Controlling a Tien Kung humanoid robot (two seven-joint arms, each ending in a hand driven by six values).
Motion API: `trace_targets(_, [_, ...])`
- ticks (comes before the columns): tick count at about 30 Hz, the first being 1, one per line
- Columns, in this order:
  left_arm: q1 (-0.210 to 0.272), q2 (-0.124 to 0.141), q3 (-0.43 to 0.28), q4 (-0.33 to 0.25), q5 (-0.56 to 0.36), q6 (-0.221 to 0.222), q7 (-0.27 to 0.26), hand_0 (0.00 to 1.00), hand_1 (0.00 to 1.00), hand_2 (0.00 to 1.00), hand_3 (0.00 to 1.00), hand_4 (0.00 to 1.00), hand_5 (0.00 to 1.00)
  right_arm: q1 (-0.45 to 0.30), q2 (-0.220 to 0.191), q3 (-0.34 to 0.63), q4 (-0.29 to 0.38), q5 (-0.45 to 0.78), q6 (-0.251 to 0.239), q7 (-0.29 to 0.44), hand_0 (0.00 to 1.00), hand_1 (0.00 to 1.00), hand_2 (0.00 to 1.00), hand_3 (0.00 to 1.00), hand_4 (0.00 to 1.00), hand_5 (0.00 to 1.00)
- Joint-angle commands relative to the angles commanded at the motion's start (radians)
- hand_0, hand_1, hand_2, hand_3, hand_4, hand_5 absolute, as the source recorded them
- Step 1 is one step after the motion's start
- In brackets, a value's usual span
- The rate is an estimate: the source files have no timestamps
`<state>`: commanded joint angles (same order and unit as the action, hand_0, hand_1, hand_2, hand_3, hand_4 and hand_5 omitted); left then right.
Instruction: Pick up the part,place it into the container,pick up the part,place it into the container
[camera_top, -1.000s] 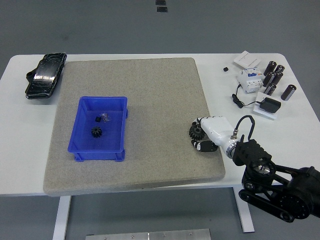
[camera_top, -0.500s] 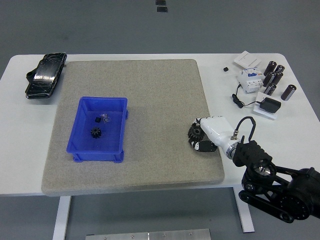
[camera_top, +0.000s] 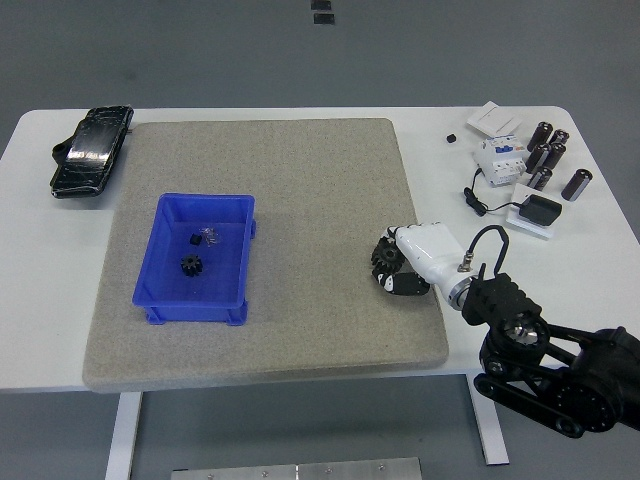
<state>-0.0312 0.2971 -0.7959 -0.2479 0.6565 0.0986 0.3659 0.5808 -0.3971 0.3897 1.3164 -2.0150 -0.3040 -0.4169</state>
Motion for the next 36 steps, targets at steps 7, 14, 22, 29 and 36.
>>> trace_targets(7, [-0.002, 0.000, -0.005, -0.001, 0.007, -0.001, 0.003, 0.682, 0.656, 0.625, 0.569, 0.682, 0.286, 0.097, 0.075, -0.040, 0.034, 0.000, 0.000, -0.006, 0.323, 0.481, 0.437, 0.652, 0.492, 0.073])
trace_targets(14, [-0.003, 0.006, -0.011, -0.002, 0.015, 0.000, 0.008, 0.682, 0.656, 0.626, 0.571, 0.685, 0.288, 0.208, 0.201, -0.125, 0.033, 0.012, 0.000, -0.006, 0.325, 0.482, 0.443, 0.654, 0.486, 0.078])
trace_targets(22, [-0.009, 0.008, -0.022, -0.005, 0.039, -0.004, 0.018, 0.682, 0.656, 0.626, 0.571, 0.688, 0.290, 0.289, 0.364, -0.196, -0.068, 0.051, -0.005, 0.021, 0.315, 0.492, 0.457, 0.663, 0.462, 0.138])
trace_targets(29, [-0.013, 0.008, -0.028, -0.006, 0.048, -0.004, 0.021, 0.682, 0.657, 0.625, 0.571, 0.693, 0.293, 0.328, 0.397, -0.233, -0.132, 0.063, -0.009, 0.014, 0.630, 0.752, 0.765, 0.696, 0.585, 0.385])
trace_targets(36, [-0.015, 0.008, -0.029, -0.007, 0.051, -0.005, 0.023, 0.682, 0.656, 0.625, 0.571, 0.693, 0.294, 0.338, 0.397, -0.262, -0.160, 0.079, -0.003, 0.012, 0.861, 0.913, 0.897, 0.823, 0.673, 0.439])
